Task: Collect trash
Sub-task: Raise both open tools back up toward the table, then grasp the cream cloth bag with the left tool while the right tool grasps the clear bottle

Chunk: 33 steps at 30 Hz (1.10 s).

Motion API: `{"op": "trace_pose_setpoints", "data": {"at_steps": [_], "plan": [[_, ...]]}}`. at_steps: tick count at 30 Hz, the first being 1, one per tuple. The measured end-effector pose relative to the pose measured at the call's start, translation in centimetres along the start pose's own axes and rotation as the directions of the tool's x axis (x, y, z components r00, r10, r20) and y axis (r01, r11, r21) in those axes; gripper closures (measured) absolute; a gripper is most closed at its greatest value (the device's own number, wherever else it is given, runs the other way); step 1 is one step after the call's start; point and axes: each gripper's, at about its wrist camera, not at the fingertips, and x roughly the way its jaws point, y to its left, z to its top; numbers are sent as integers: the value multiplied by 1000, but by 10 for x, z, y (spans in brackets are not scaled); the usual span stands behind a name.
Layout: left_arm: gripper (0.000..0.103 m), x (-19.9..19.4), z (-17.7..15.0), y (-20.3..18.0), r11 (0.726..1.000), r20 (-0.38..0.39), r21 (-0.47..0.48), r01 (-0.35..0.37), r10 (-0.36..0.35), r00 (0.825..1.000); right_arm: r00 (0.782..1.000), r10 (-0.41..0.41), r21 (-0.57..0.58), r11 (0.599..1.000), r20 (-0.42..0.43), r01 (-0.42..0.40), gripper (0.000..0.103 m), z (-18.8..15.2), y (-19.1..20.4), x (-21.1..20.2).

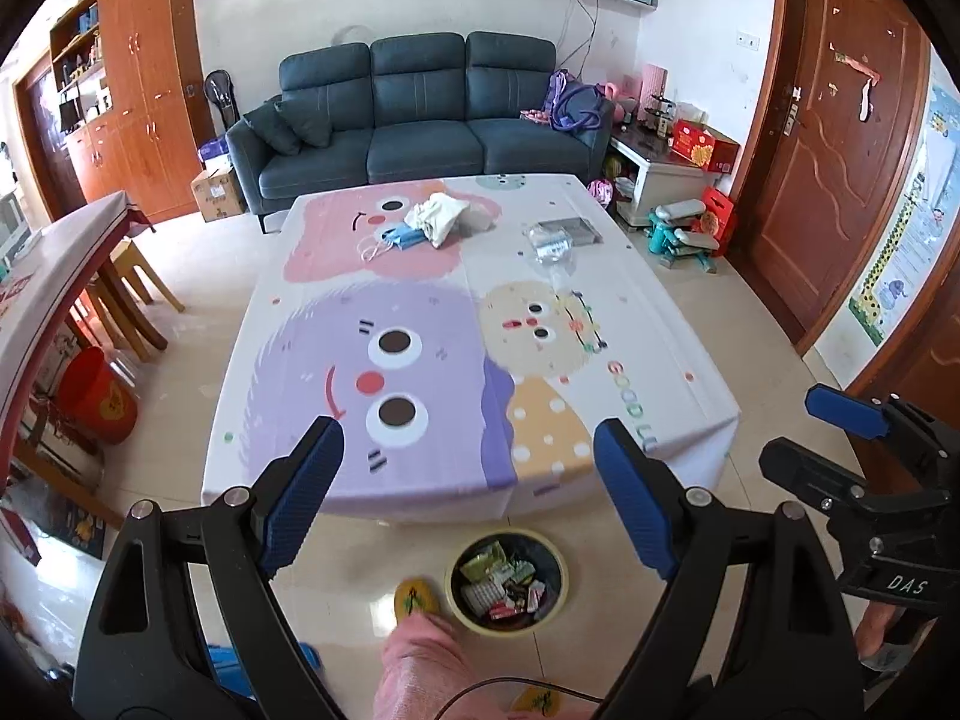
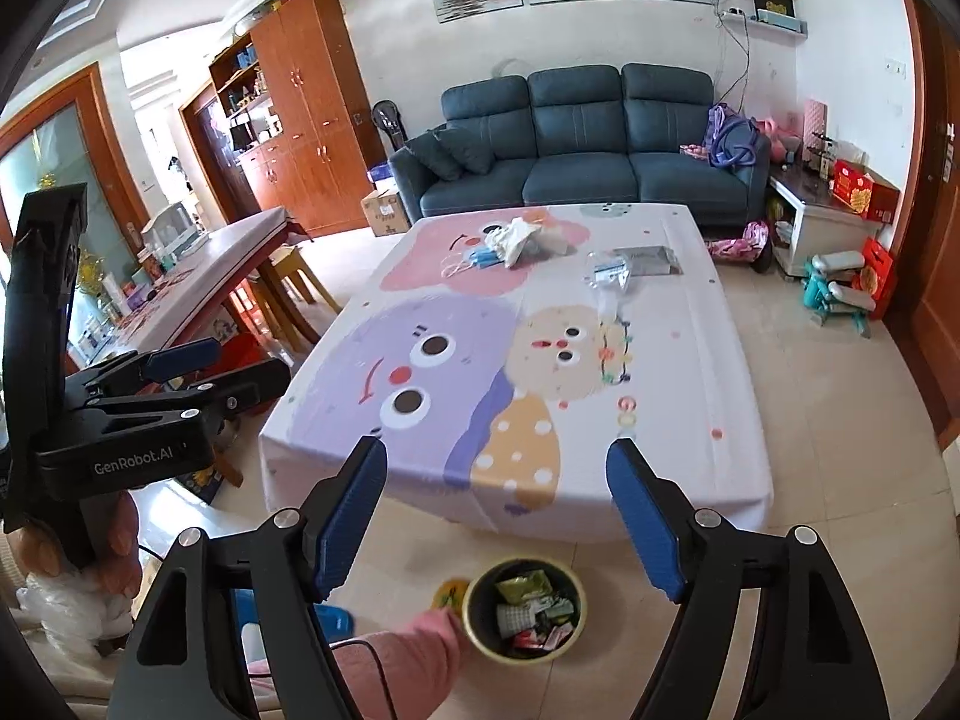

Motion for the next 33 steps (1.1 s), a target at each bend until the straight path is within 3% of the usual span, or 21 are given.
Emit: {"op": "trace_pose_setpoints", "data": {"at_steps": [8,20,24,29,33], "plan": [[20,105,67,36,996,-33,5,93,-92,995,996,-87,45,995,-33,89,26,67,-25,90],[20,320,224,117,984,-180,66,168,-154,972,964,-180,281,931,-197,232,26,193,-80,287],[20,392,257,119,976,-258,100,193,-162,952,951,-204,320,907,-233,273,26,220,-102,344],[20,460,281,107,972,-300,164,168,-113,947,930,-228,320,892,-289,319,26,235,-130,412],[19,494,285,90,968,-314,189,167,-102,944,917,-235,308,890,-321,336,26,234,-148,457]]}}
